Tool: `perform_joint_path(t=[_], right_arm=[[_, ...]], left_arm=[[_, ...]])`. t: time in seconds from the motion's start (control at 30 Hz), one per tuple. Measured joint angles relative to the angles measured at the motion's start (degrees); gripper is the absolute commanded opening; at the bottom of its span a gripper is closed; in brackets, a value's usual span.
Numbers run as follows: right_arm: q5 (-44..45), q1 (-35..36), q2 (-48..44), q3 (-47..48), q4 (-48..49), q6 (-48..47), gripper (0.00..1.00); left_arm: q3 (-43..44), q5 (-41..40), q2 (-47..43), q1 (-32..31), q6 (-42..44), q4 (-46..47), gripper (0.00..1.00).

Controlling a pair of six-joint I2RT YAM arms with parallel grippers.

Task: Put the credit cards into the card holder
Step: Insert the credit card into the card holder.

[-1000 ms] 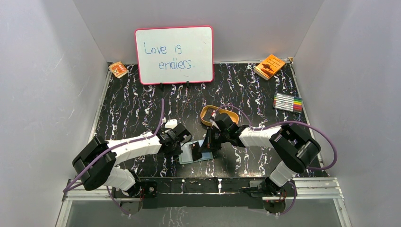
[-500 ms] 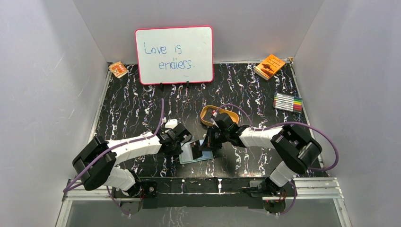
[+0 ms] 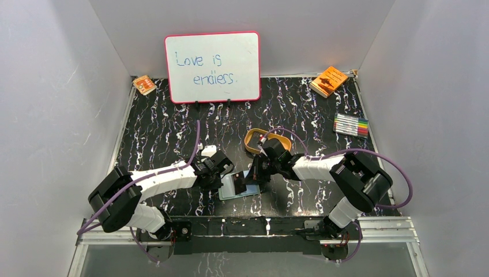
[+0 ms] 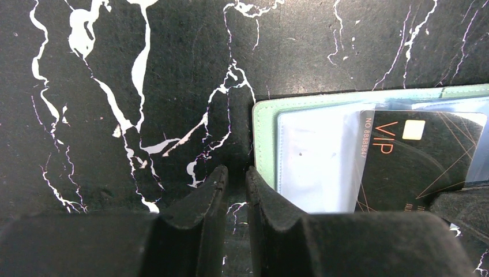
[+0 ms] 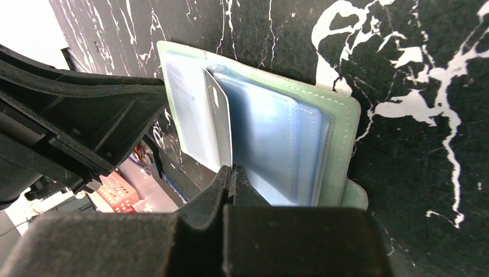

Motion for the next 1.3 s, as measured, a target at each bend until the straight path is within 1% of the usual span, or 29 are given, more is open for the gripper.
perform_joint_path(t=[0.77,1.3], right_arm=[[-1.9,1.4,3.3,-0.8,5.9,4.0,0.0],[-2.8,2.7,5.6,1.1,5.9,4.0,0.0]], left_arm=[[-0.3,0.2,-0.2,0.1,0.0,0.3,0.14],[-0.4,0.2,-0.2,0.2,0.0,0.3,0.12]])
